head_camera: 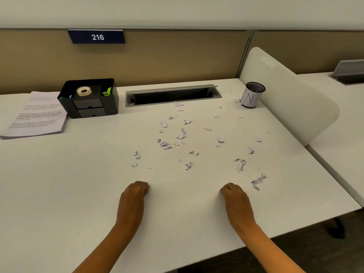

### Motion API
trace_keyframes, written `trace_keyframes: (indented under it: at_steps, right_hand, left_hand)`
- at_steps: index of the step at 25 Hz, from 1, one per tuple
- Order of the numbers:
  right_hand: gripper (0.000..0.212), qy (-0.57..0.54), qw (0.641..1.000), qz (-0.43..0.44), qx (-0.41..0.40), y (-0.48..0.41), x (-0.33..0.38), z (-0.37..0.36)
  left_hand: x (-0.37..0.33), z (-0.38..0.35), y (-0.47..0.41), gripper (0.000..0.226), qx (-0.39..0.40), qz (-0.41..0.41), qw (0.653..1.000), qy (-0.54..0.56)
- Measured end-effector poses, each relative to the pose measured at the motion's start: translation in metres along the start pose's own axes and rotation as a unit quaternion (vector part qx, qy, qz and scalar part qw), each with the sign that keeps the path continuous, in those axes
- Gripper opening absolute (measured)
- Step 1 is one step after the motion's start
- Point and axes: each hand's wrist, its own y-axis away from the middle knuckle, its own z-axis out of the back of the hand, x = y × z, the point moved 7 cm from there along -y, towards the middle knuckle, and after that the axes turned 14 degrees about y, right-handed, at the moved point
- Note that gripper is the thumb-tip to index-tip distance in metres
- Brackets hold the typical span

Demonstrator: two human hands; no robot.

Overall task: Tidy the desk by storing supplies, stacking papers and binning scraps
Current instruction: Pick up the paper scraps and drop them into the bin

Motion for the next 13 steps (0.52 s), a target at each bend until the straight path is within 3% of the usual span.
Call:
trace_keyframes:
  at_steps: [6,11,13]
  right_hand:
    - [0.017,-0.198,0.971,-0.131,0.005,-0.008,-0.030,0.009]
    - [0.013,-0.411,0.854,-0.317,0.039,-0.020,-0.083,0.007]
    - [0.012,-0.429,0.835,-0.343,0.033,-0.029,-0.104,0.007]
  left_hand:
    - [-0.015,0.003,-0.009,0.012,-0.036,-0.024,0.999,-0.026]
    - [-0.062,-0.012,-0.021,0.017,-0.056,-0.064,0.996,0.027]
    - [-0.086,-0.026,-0.032,0.018,-0.061,-0.061,0.994,0.063]
